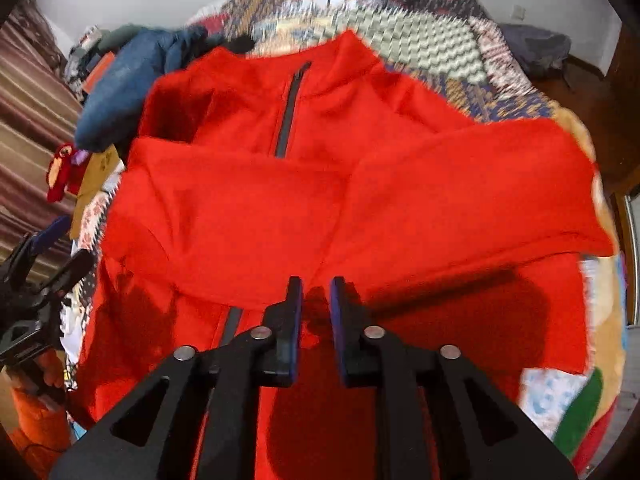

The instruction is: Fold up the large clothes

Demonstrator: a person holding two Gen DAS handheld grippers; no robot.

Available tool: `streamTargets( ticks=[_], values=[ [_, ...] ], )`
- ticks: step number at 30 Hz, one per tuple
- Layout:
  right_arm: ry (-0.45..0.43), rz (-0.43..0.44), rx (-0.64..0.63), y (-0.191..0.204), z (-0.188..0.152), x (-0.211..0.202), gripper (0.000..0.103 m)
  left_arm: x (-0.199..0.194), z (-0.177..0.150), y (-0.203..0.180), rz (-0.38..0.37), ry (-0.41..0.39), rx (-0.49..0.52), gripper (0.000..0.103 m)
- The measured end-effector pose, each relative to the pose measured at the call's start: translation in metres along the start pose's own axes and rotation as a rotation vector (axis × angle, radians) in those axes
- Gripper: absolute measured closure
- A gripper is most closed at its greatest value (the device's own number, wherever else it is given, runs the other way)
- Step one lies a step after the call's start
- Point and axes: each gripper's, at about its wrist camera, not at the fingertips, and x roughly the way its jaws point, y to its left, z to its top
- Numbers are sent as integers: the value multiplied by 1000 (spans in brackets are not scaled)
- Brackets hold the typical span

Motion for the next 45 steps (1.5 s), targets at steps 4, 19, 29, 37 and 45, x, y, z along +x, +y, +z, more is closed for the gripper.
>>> streamTargets(
  ticks=[4,19,29,37,45],
  values=[
    [-154,-59,23,-17,-3,-44,63,0,21,-26,-33,-19,41,15],
    [-419,-252,228,-107,-37,-124,46,59,92,-174,-240,86,245,15],
    [-327,-211,227,-123,-43,-90,46,109,81,-241,-243,187,417,15],
    [-231,-124,257,-128,-38,-43,46,114,94,-227,-236,116,357,53],
    [-191,-92,276,-133,-43,-25,37,111,93,-179,-239,102,236,96]
  ],
)
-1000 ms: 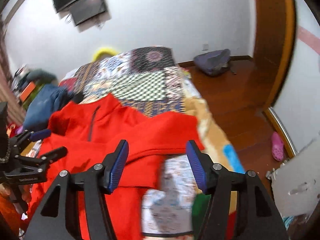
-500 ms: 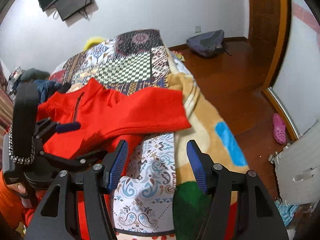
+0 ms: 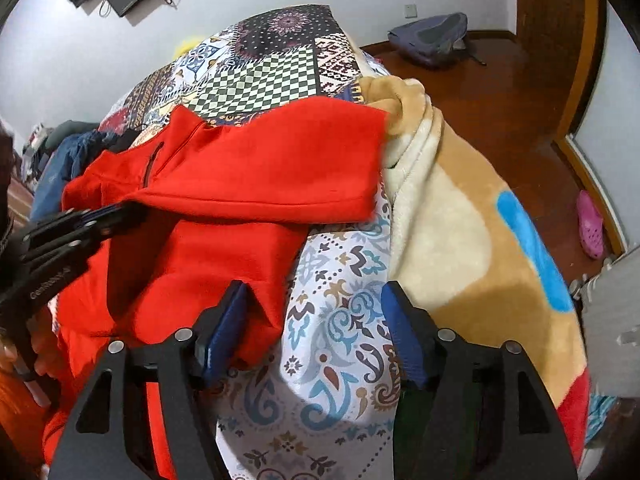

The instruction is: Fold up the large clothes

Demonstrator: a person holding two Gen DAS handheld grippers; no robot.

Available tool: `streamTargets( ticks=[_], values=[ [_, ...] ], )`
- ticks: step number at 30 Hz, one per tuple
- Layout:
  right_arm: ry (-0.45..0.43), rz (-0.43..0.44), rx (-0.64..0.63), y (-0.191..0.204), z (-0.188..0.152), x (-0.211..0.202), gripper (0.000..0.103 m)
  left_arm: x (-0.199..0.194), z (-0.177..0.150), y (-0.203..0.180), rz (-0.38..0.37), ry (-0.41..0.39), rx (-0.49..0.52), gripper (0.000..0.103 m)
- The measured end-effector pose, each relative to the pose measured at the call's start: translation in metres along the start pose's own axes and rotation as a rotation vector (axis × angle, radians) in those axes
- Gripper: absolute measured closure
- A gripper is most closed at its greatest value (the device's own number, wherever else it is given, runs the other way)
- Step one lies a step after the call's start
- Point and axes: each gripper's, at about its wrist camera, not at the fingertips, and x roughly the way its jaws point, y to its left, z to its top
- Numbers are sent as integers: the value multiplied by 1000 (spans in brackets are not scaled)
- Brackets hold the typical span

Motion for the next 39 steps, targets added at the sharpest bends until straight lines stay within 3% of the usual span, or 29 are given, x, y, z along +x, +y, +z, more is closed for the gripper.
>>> streamTargets(
  ticks=[4,10,13,17,18,21,23,25,27,34,39],
  values=[
    [6,18,25,-3,-1,1,36,-27,-18,27,57,-57,-47,98],
    [-11,-30,-13,5,-1,-1,36,-58,-57,73,108,-74,-167,98],
    [-10,-34,-12,5,0,-1,36,-60,-80,92,126,-46,-224,98],
    [-14,-35,-11,5,0,0,36,-47,-114,114,59,51,-317,97],
    [-15,-42,-14,6,0,0,36,-41,-121,116,51,85,-321,93],
    [-24,-67,-33,9,0,-2,36,-36,-131,108,54,139,-288,87],
    [-26,-84,-44,12,0,-3,36,-37,-130,101,99,155,-244,78],
    [-26,-95,-49,13,1,-5,36,-43,-123,92,160,142,-181,69],
    [-30,-102,-56,15,3,-8,36,-51,-116,84,169,111,-141,58],
    [-115,-87,-70,23,14,-35,36,-63,-76,46,106,1,16,53],
    [-140,-65,-95,32,14,-39,36,-24,-55,24,56,63,83,53]
  ],
)
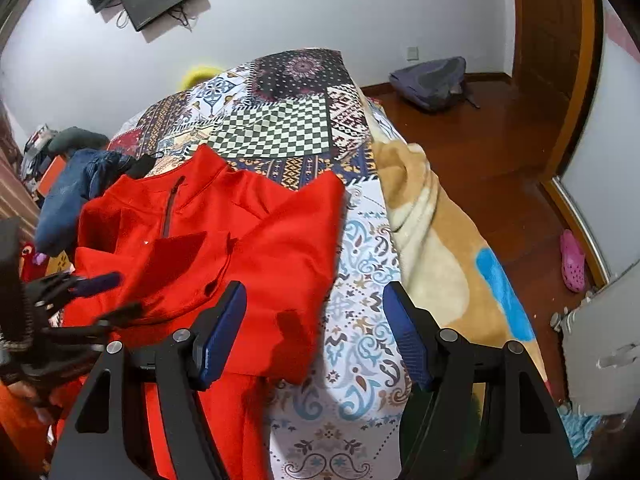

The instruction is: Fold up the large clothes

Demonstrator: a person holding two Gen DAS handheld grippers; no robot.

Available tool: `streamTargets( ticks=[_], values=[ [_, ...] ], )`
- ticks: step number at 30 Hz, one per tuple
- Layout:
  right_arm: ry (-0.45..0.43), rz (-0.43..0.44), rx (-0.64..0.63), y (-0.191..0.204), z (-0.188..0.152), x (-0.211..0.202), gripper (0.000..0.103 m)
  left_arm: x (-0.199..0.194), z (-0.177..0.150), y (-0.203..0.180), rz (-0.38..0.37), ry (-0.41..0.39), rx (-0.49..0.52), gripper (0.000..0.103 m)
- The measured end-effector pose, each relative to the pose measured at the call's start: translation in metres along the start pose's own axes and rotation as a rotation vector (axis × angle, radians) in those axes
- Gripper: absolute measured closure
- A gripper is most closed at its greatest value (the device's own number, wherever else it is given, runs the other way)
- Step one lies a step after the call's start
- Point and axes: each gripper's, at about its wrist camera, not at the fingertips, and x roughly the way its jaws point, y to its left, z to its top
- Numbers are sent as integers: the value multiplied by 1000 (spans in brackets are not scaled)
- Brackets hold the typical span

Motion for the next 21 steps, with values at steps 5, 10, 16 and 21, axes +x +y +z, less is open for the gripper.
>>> streamTargets(
  ticks=[5,10,16,21],
  values=[
    [27,-23,-50,9,-5,13,36,37,6,-18,-66,124,23,52],
    [73,-75,-98,15,-15,31,36,54,10,-16,-63,120,-17,52],
    [24,-44,-128,19,-23,36,36,60,12,-19,-117,75,-23,92],
    [26,-37,-124,21,-22,30,36,44,12,-4,-118,33,-86,98]
  ],
)
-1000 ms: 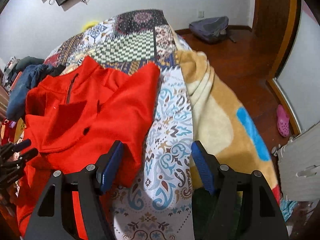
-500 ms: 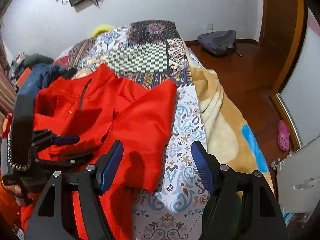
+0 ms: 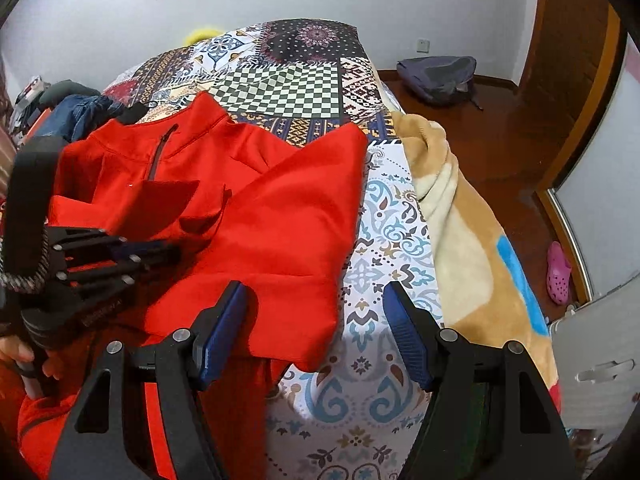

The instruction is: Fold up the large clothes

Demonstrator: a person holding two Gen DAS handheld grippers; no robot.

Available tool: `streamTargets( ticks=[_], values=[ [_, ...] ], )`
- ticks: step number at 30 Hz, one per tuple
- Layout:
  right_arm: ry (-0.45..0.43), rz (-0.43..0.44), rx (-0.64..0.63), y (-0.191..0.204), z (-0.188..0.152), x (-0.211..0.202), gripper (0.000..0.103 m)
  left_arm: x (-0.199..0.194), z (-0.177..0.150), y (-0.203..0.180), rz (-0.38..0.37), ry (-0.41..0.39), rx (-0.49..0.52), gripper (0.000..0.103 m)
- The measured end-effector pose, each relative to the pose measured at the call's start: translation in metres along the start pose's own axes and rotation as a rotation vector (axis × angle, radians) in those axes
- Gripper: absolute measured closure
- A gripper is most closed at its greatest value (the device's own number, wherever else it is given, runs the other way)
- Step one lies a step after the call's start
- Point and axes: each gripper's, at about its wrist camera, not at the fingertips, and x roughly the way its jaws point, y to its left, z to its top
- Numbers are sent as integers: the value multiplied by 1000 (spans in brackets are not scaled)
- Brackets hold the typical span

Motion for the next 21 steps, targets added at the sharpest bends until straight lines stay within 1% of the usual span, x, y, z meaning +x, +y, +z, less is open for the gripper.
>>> streamTargets(
  ticks=[3,5,9,13,15,16,19,21],
  values=[
    [-14,-8,-23,4,2,-7,36,-26,0,14,-9,-61,-57,98],
    [-30,-10,-36,8,4,-13,36,-53,-2,27,-11,-114,-98,98],
    [-57,-3,-46,14,8,-22,36,-115,-14,56,26,-249,-172,99],
    [-70,21,-42,24,11,-24,36,-168,-25,82,102,-365,-227,99],
    [-67,35,-57,32,10,-22,36,-185,-31,93,136,-406,-249,99],
    [-64,34,-68,36,9,-20,36,-196,-38,100,165,-431,-264,99],
    [-47,18,-101,44,5,-9,36,-210,-56,116,228,-461,-296,99],
    [7,-7,-106,47,1,6,36,-210,-69,125,262,-459,-313,99]
  ],
)
